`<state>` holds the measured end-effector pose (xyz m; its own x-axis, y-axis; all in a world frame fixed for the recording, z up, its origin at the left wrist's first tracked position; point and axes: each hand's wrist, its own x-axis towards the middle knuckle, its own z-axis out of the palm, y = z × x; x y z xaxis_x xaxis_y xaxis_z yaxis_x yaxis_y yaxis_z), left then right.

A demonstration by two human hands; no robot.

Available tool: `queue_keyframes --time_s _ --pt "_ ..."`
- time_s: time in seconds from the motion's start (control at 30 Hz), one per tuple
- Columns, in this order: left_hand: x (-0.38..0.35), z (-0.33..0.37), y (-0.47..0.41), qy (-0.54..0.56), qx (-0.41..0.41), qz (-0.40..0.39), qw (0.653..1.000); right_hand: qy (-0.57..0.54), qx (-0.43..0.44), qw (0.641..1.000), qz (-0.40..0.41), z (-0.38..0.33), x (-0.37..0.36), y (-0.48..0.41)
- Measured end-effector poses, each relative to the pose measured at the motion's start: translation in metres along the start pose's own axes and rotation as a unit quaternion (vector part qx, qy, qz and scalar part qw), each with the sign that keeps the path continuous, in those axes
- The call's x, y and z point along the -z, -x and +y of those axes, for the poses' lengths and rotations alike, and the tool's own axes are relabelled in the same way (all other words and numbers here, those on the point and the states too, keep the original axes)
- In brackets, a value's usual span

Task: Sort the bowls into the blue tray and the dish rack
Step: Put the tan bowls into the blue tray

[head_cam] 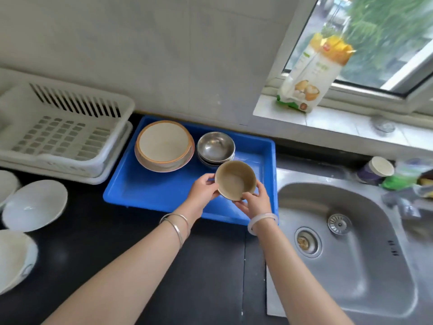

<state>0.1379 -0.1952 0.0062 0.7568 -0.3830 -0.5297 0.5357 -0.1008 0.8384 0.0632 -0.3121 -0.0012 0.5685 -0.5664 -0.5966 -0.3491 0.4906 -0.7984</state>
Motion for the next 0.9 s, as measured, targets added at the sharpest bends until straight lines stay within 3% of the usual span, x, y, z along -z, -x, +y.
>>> queue_keyframes --time_s 0.3,0.43,0.9 --pt "-0.053 -0.012 -0.046 -0.013 0.057 0.037 0.998 -0.008 -0.032 0.995 0.090 0.014 0.020 -0.061" --pt "-0.063 -0.015 -0.063 0.012 0.074 0.059 0.995 0.025 -0.029 0.995 0.098 0.011 0.018 -0.081" --pt "-0.093 -0.019 -0.109 0.122 0.045 0.096 0.987 -0.018 0.006 0.995 0.097 -0.006 0.009 -0.125"
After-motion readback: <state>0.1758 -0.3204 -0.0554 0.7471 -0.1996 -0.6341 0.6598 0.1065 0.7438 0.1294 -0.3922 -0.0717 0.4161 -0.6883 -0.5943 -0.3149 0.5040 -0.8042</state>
